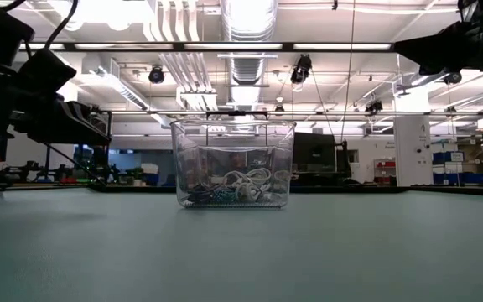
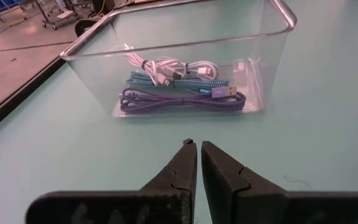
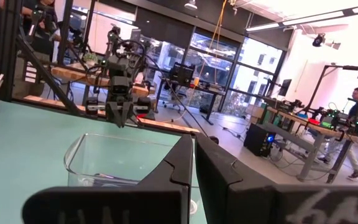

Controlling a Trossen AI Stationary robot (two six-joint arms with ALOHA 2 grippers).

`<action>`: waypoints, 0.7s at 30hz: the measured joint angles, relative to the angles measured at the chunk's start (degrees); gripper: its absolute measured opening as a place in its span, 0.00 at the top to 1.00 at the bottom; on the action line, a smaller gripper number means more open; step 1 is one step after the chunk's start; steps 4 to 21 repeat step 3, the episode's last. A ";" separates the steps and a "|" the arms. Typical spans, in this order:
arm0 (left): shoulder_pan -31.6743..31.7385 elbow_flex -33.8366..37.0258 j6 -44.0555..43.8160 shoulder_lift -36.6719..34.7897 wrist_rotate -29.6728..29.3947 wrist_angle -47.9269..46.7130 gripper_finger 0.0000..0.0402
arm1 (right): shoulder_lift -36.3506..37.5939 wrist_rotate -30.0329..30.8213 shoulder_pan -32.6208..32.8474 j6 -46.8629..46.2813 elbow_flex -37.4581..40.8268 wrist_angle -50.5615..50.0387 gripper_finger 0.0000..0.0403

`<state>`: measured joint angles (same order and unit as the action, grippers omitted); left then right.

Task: Pick and place USB-C Cables
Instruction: Return to home position

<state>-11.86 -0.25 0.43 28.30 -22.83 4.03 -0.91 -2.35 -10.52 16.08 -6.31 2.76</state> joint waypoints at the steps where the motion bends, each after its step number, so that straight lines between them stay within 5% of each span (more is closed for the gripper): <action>1: 0.00 0.00 0.00 0.22 0.00 0.00 0.98 | 0.00 0.00 0.00 0.00 0.00 0.02 0.98; 21: -0.01 0.00 -0.01 0.55 0.00 0.00 0.98 | 0.00 0.00 0.00 0.00 0.00 0.00 0.98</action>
